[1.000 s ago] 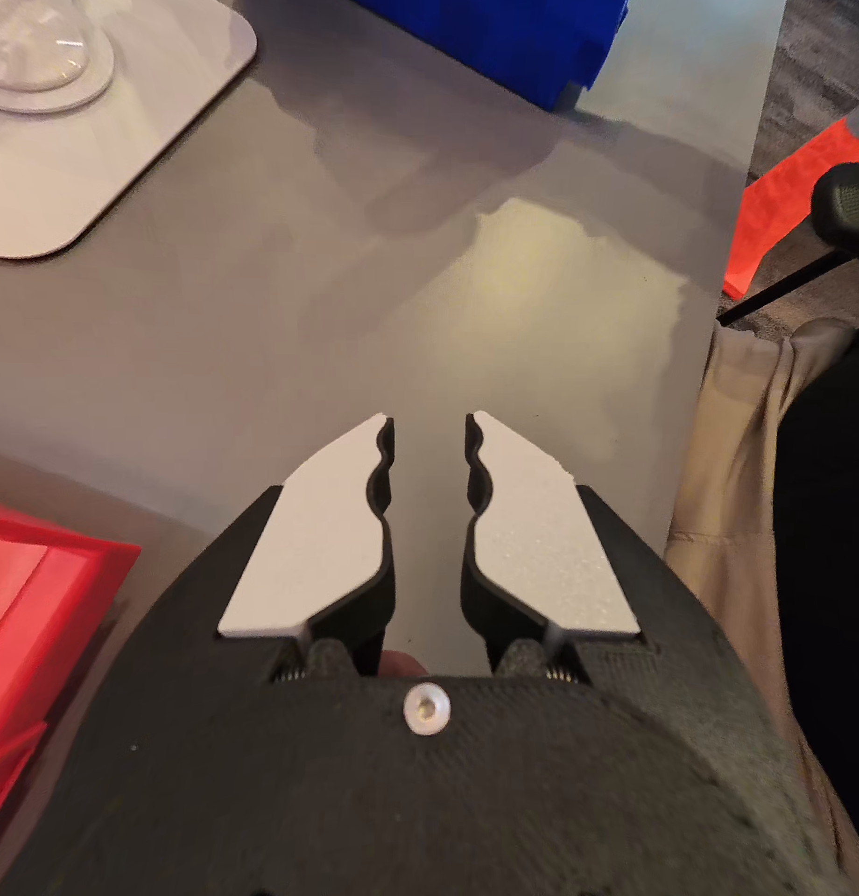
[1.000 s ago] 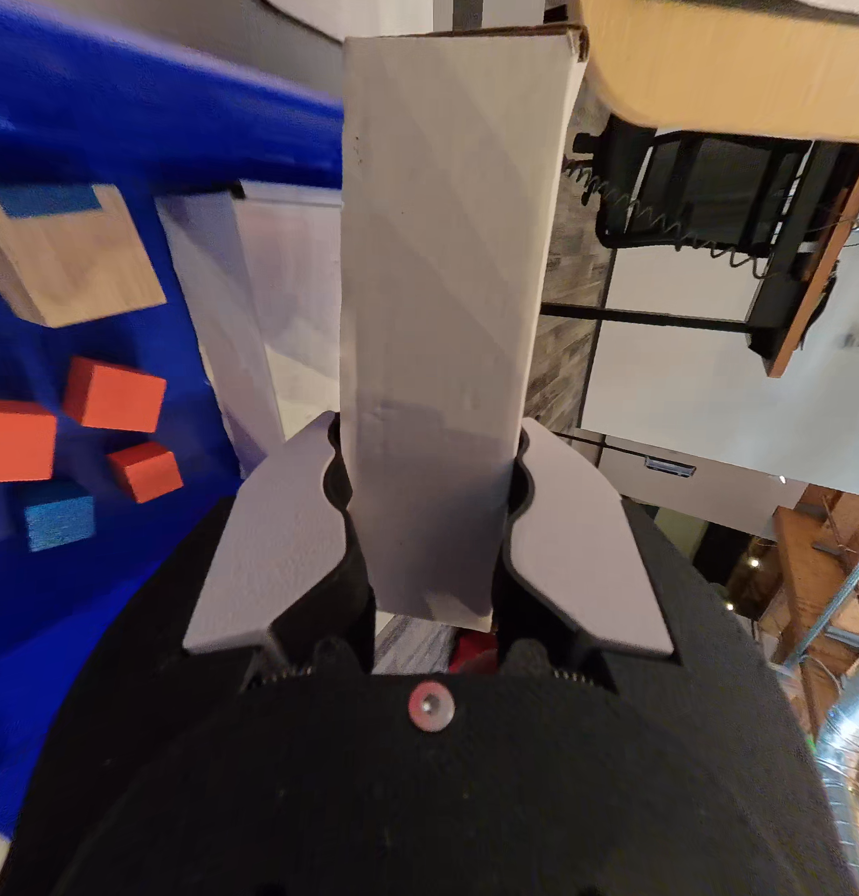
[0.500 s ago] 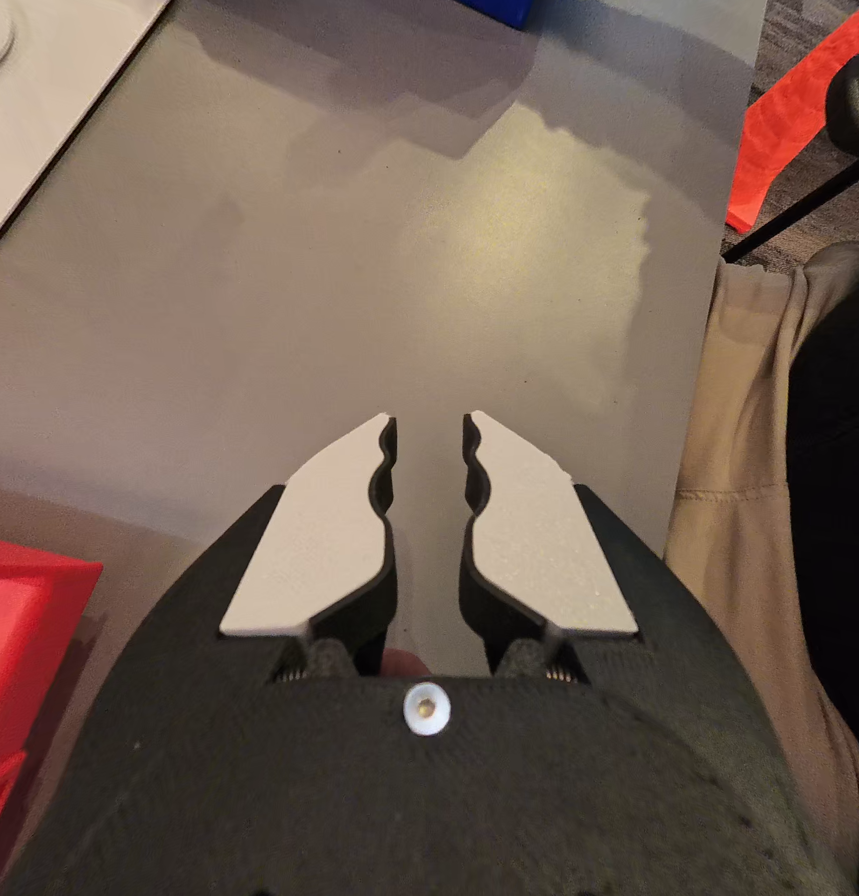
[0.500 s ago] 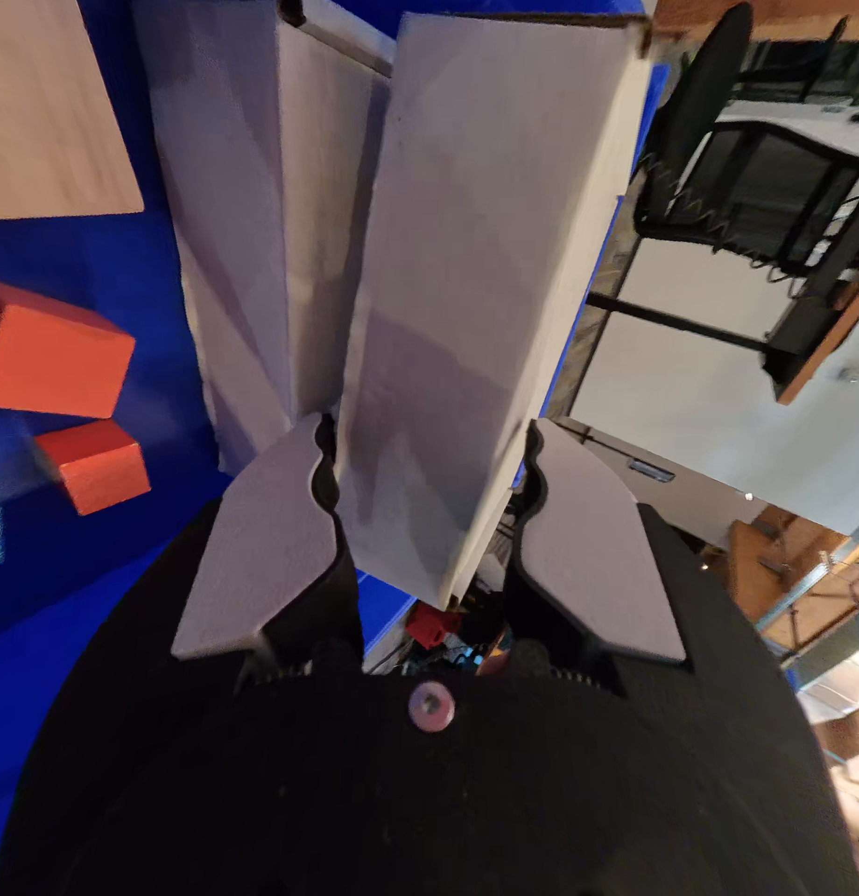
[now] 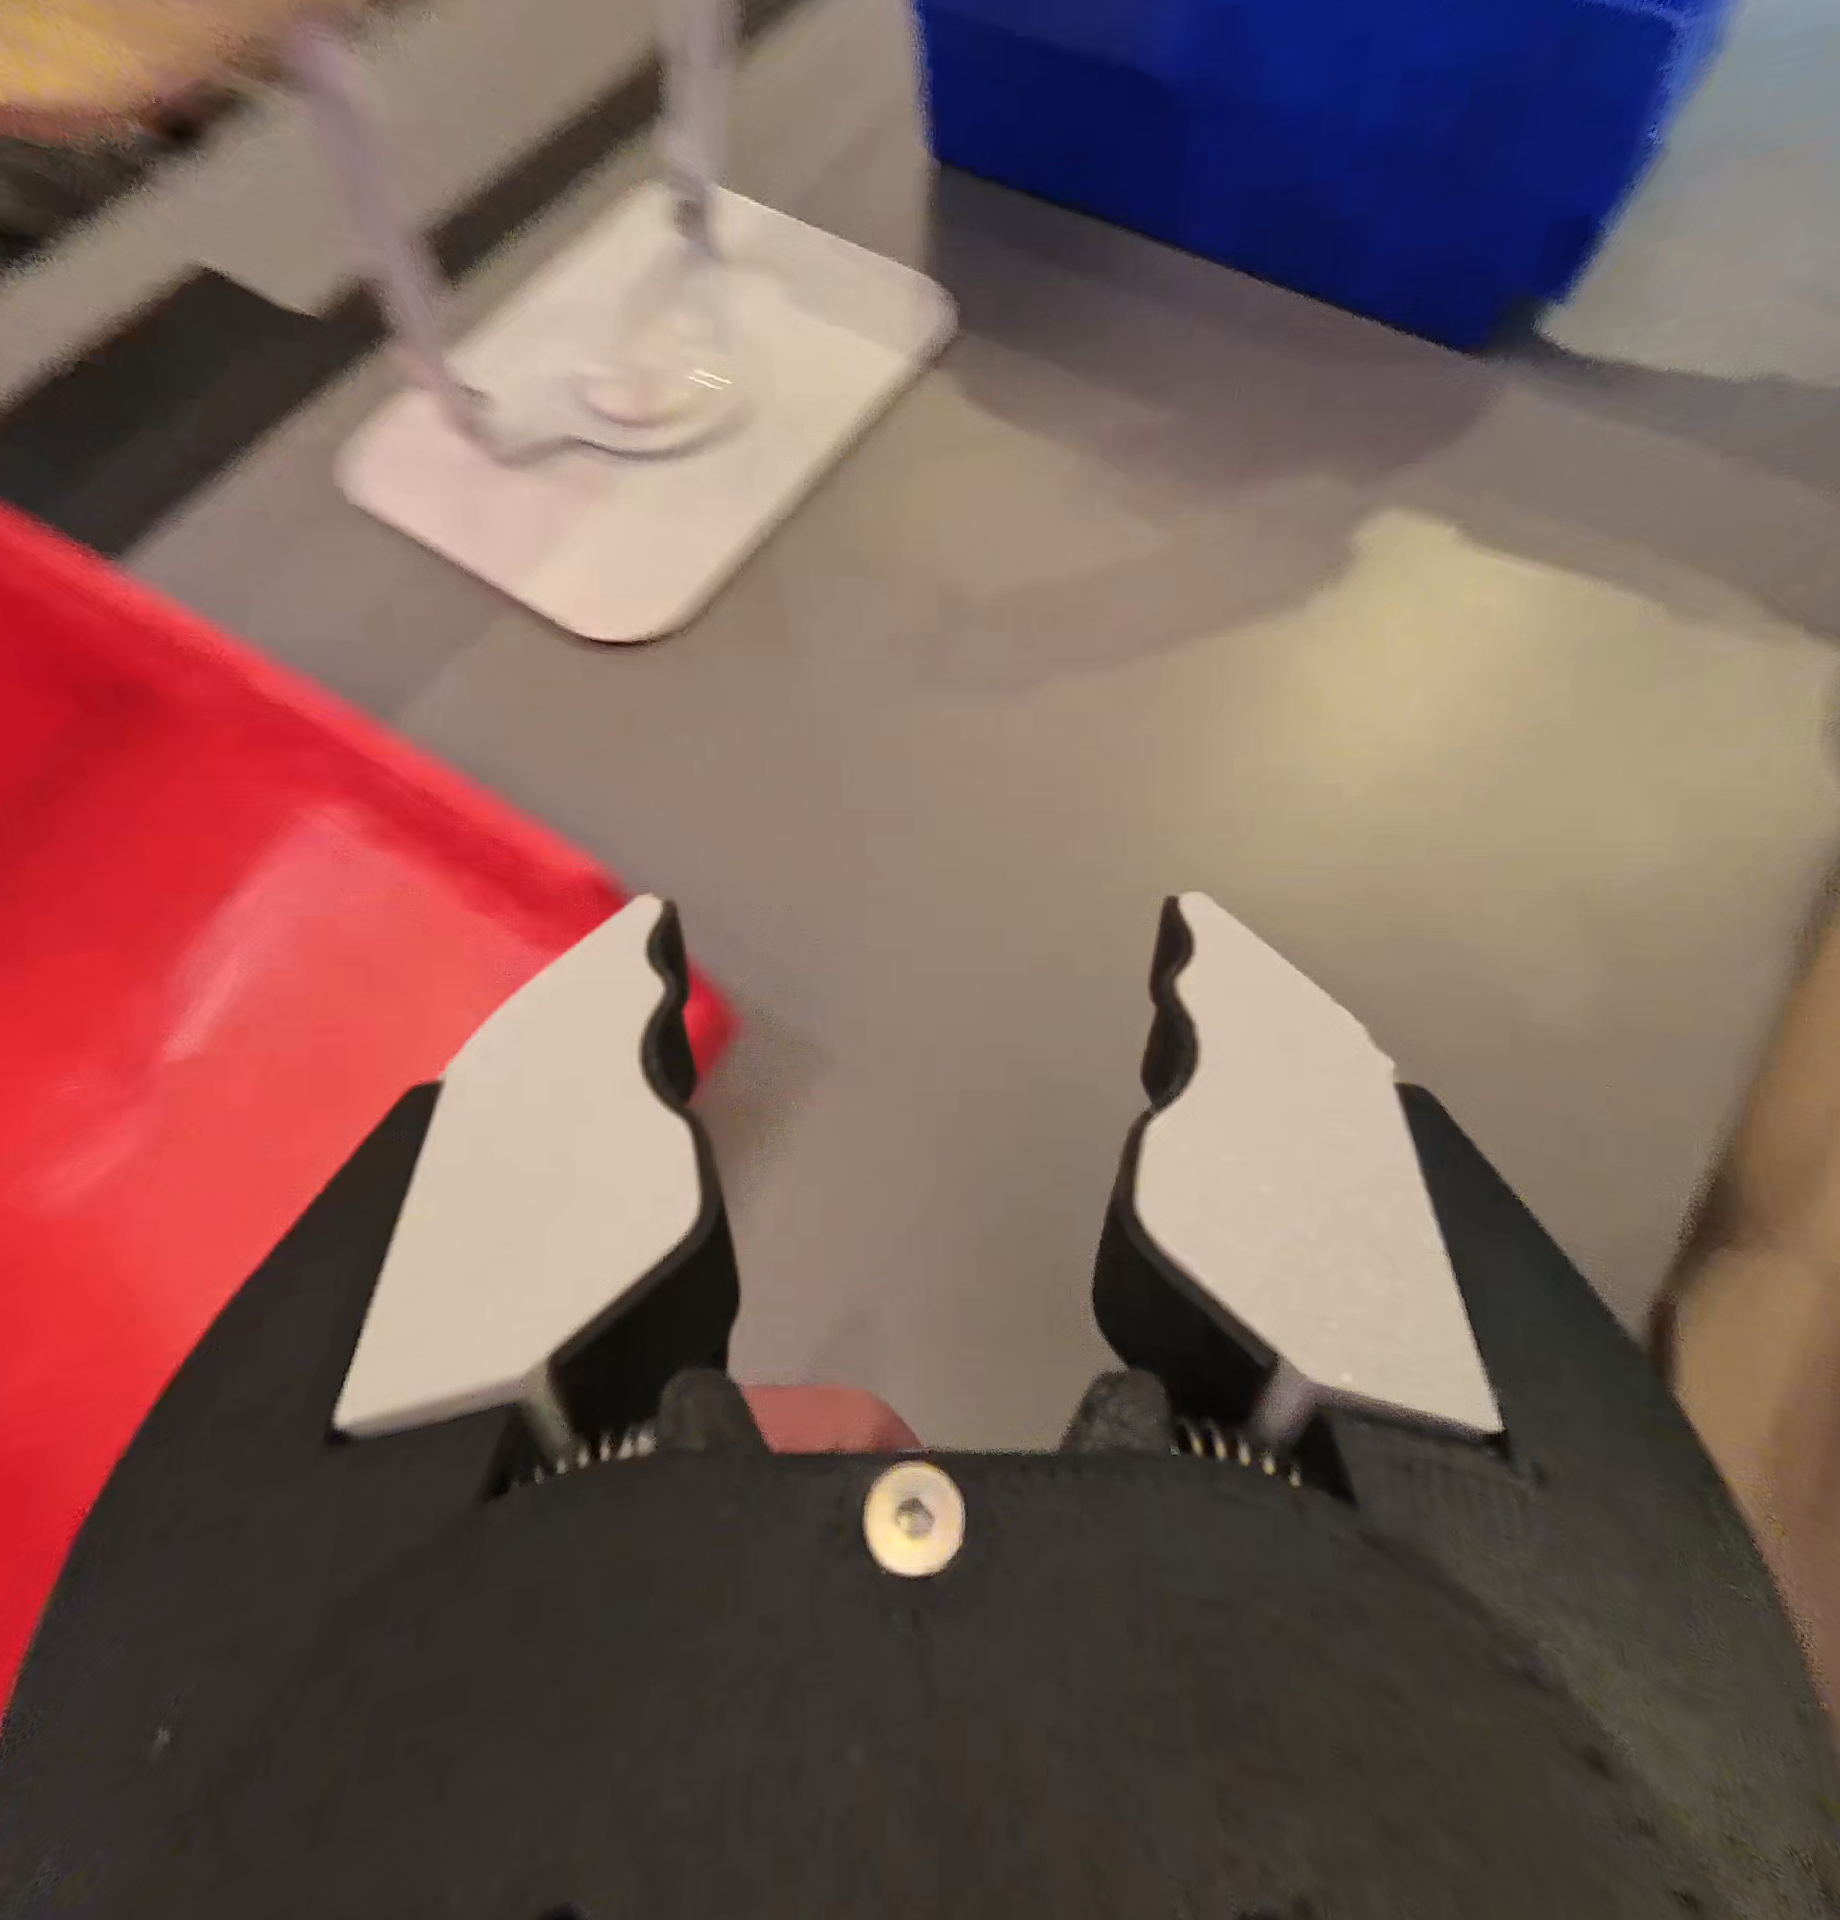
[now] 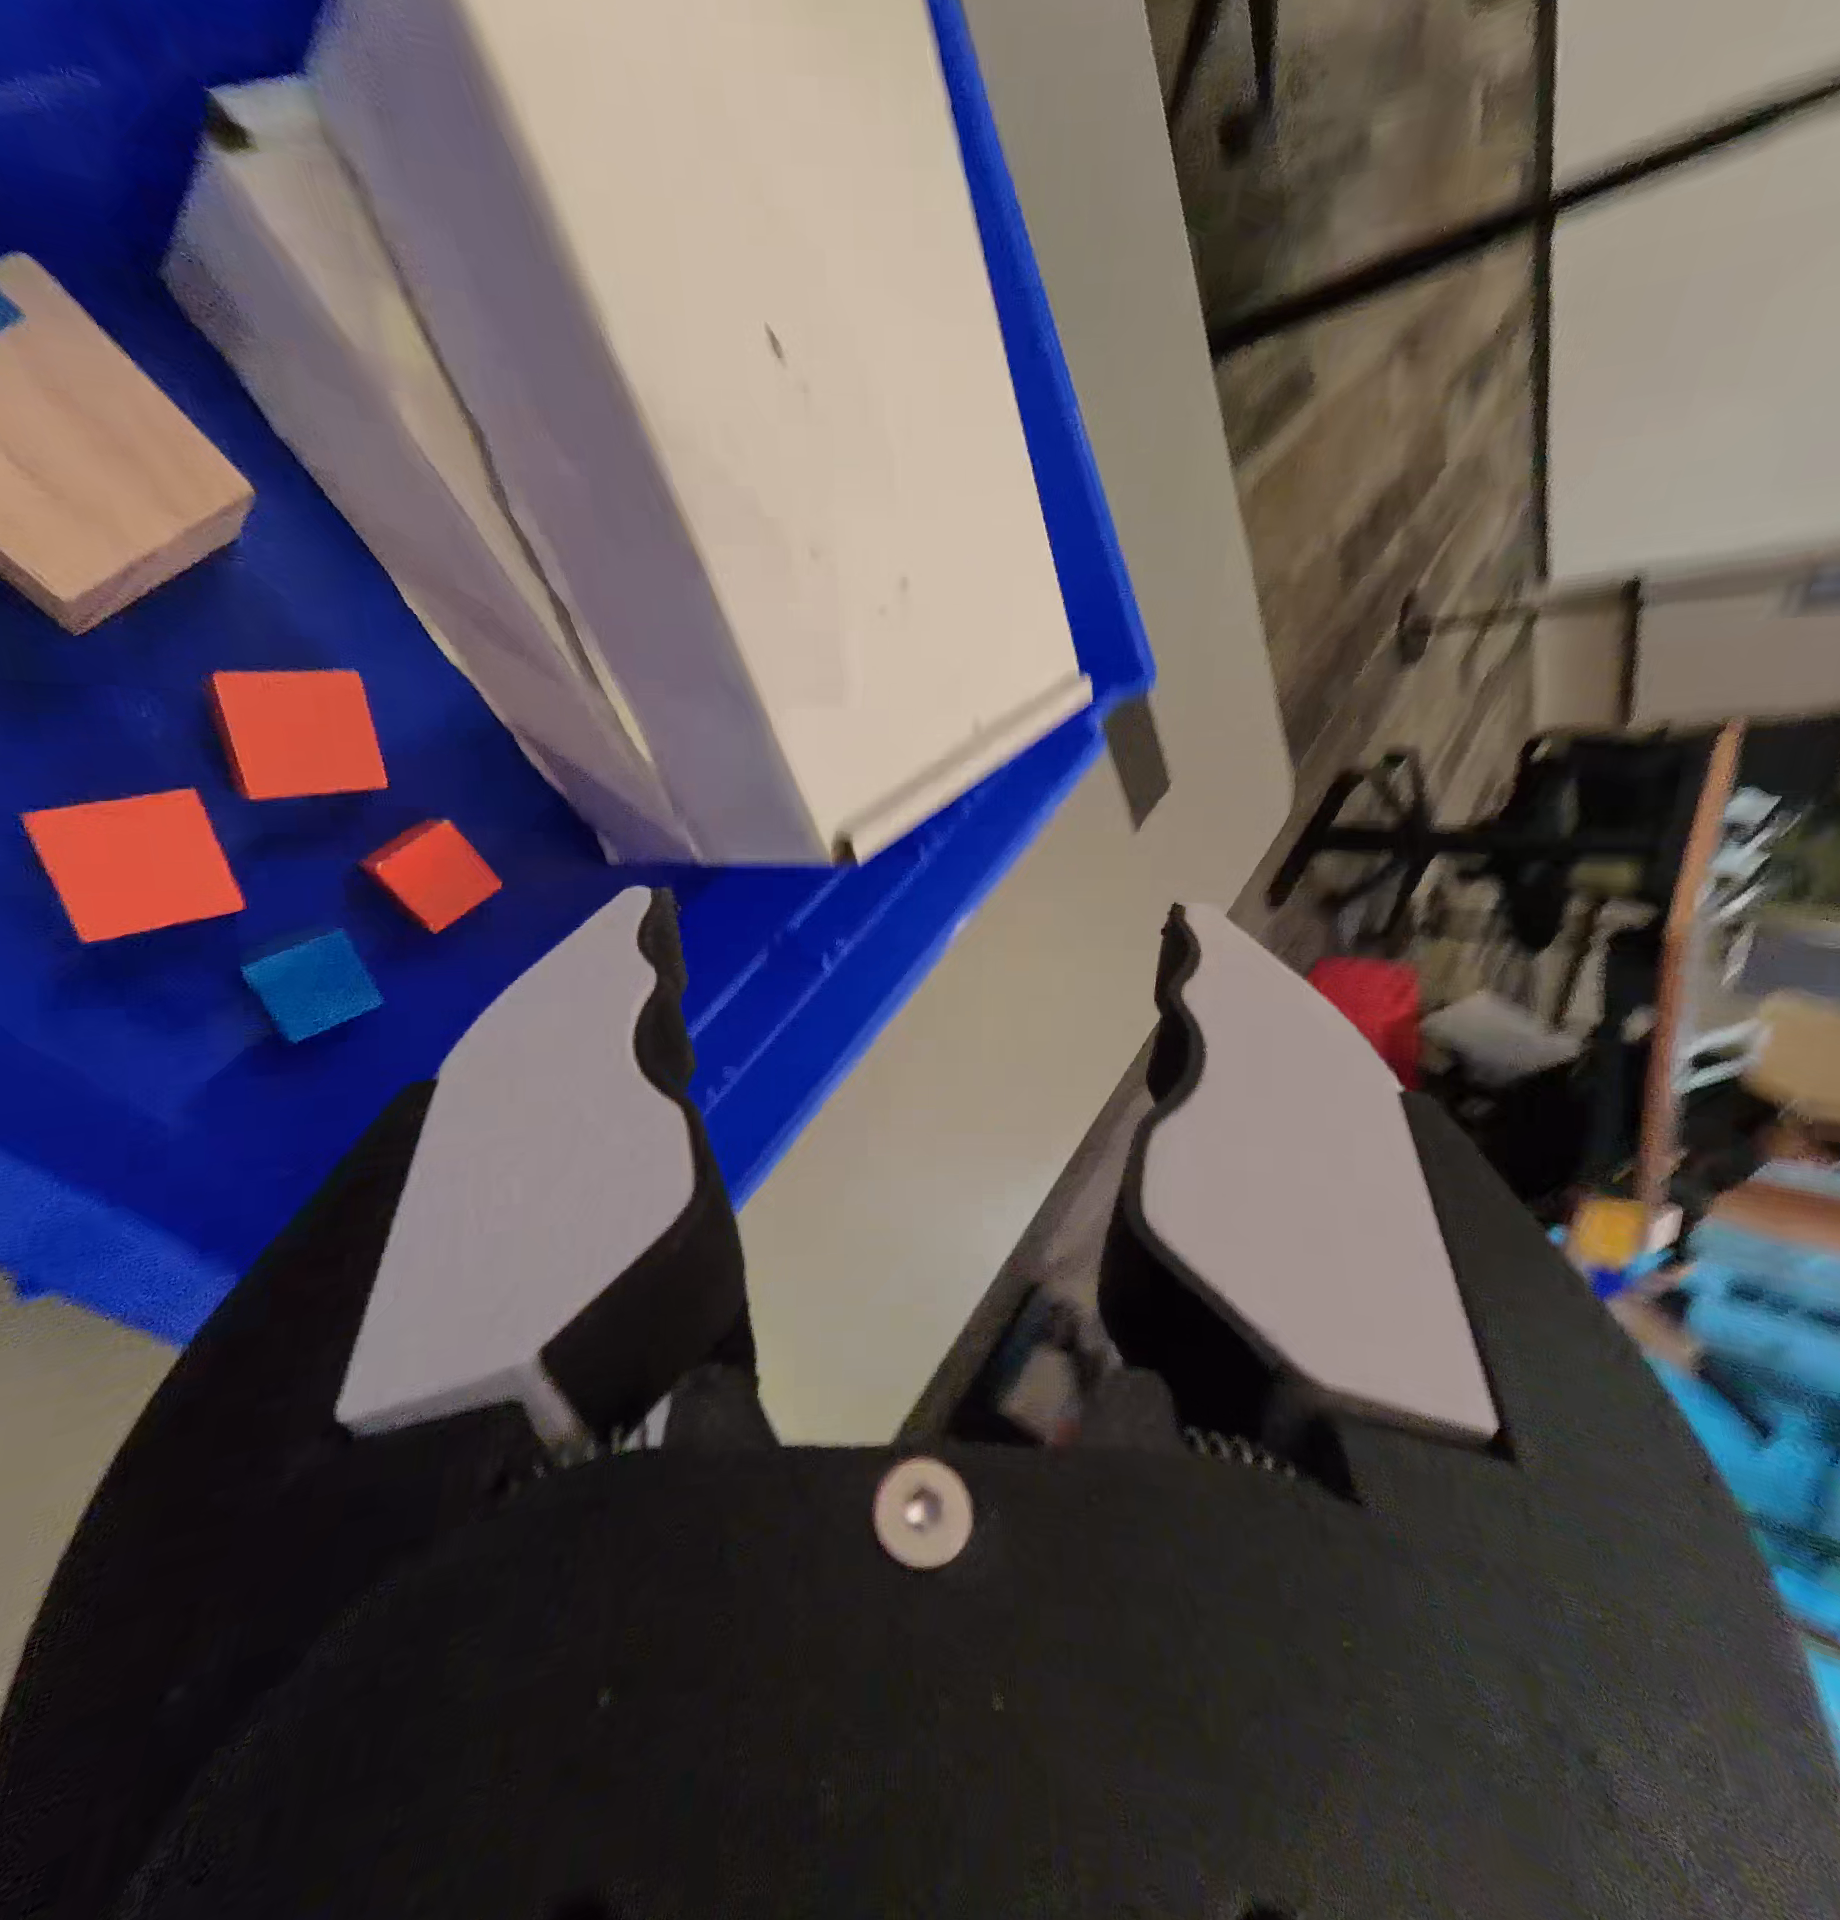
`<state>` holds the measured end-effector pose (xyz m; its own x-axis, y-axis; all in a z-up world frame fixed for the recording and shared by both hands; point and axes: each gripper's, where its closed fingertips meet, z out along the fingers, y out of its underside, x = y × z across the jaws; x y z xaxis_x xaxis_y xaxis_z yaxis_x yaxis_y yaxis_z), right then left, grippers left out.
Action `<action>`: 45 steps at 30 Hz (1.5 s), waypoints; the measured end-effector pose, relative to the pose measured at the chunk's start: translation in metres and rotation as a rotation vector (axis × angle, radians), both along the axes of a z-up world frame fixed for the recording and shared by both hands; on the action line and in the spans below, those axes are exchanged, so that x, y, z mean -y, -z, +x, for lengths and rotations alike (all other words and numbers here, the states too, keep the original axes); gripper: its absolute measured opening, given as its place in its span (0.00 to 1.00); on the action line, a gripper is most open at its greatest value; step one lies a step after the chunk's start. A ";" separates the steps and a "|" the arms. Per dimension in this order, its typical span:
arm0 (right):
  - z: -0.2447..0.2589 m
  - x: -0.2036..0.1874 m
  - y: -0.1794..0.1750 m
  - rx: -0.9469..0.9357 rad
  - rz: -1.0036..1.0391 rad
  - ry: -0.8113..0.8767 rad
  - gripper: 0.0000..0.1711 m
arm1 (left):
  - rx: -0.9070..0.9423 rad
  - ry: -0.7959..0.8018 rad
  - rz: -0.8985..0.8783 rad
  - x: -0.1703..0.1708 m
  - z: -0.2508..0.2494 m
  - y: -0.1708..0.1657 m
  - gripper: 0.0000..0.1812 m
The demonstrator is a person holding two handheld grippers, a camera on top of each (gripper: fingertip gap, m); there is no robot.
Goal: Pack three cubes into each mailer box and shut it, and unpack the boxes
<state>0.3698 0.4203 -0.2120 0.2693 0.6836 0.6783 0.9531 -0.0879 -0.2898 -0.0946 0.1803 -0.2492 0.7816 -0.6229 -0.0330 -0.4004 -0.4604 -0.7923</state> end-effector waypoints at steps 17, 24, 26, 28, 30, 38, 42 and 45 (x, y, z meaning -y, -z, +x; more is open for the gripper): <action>0.063 0.050 0.067 -0.422 -0.280 0.410 0.40 | -0.104 -0.799 -0.008 0.010 -0.247 0.024 0.50; 0.050 0.054 0.087 -0.496 -0.346 0.411 0.22 | -0.103 -0.762 -0.056 -0.003 -0.243 0.051 0.36; 0.049 0.053 0.087 -0.509 -0.341 0.413 0.20 | -0.191 -0.760 -0.064 -0.004 -0.249 0.060 0.32; 0.048 0.053 0.087 -0.538 -0.350 0.421 0.18 | -0.251 -0.718 -0.045 -0.007 -0.248 0.064 0.25; 0.047 0.054 0.087 -0.567 -0.361 0.433 0.16 | -0.201 -0.711 -0.049 -0.009 -0.245 0.066 0.13; 0.044 0.061 0.087 -0.677 -0.389 0.476 0.08 | -0.066 -0.733 -0.024 -0.011 -0.248 0.063 0.03; 0.047 0.070 0.088 -0.671 -0.383 0.483 0.05 | -0.032 -0.735 -0.002 -0.007 -0.249 0.054 0.02; 0.044 0.081 0.088 -0.676 -0.395 0.469 0.04 | 0.045 -0.748 0.023 -0.003 -0.251 0.042 0.02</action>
